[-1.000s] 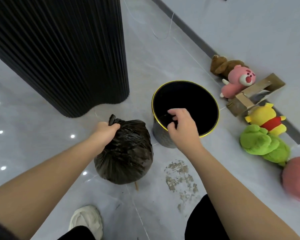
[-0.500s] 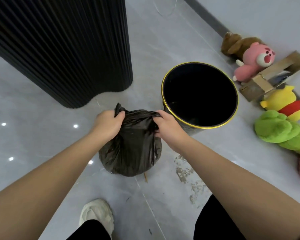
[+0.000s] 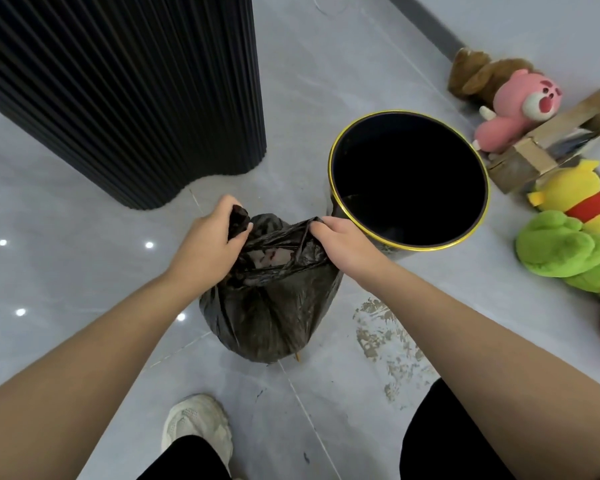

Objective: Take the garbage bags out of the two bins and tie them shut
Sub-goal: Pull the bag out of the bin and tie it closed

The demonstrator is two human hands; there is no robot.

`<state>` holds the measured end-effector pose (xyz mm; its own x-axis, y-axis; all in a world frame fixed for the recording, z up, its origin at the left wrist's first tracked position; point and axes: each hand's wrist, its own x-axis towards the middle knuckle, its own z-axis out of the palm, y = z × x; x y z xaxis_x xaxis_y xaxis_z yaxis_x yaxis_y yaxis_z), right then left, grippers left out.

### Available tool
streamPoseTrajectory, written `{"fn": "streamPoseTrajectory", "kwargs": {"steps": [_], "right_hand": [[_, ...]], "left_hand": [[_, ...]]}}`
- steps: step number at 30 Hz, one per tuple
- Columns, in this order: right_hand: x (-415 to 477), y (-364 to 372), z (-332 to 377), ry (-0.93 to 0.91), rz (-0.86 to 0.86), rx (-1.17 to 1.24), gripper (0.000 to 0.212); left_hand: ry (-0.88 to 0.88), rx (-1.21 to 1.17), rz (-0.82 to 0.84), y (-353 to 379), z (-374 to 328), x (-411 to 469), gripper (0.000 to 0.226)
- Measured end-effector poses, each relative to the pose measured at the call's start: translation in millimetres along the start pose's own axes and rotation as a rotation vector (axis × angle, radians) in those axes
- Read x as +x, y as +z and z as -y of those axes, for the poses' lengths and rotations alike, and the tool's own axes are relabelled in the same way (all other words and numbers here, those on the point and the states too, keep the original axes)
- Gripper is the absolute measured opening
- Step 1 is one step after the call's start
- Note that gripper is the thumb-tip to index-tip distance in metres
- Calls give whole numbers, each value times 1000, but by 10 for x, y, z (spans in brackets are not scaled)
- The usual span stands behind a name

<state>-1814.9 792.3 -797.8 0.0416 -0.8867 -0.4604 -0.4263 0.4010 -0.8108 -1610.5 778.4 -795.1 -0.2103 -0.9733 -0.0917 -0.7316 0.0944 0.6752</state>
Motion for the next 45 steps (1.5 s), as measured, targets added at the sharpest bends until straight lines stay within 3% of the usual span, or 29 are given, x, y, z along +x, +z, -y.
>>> {"fn": "streamPoseTrajectory", "kwargs": {"steps": [3,7,8,10,11,12,14,17,19,21,24,29,35,38,40,43,45], "right_hand": [[21,-12,-20,53,-62,96,46],[-2,9,34,139,-65,287,35],[-15,19,45,162,-58,334,30],[-35,14,71,195,-58,385,24],[-31,-6,74,189,-58,356,24],[-34,-35,84,166,-41,307,24],[-35,-111,65,47,68,194,26],[-56,-184,2,-93,292,-137,56],[-54,-166,-81,-124,265,-444,40],[-57,-138,-99,-148,170,-501,17],[-54,-86,-72,-187,113,-353,17],[-73,28,12,-128,136,88,18],[-35,4,78,-126,7,212,17],[-29,-26,98,-80,8,302,14],[-14,-40,125,-64,1,346,8],[5,-95,155,-42,-47,322,10],[-3,-149,179,-60,-93,259,12]], "left_hand": [[13,29,106,23,5,-41,29],[74,256,437,65,-71,-128,72],[106,334,463,112,-52,-130,69],[168,353,427,190,-16,-117,34],[142,261,391,194,-14,-107,14],[92,150,360,180,-20,-92,10],[-9,-15,292,141,-35,-72,25],[-58,-85,229,85,-72,-58,25],[-82,-100,222,81,-98,-43,28],[-102,-97,218,88,-132,-23,33],[-159,-111,203,87,-149,-8,29],[-229,-173,248,103,-136,-28,26],[-242,-218,229,69,-5,-10,18],[-181,-246,233,35,-73,-21,37],[-200,-279,242,36,-94,5,36],[-228,-319,256,41,-107,33,22],[-169,-306,307,43,-142,7,29]]}}
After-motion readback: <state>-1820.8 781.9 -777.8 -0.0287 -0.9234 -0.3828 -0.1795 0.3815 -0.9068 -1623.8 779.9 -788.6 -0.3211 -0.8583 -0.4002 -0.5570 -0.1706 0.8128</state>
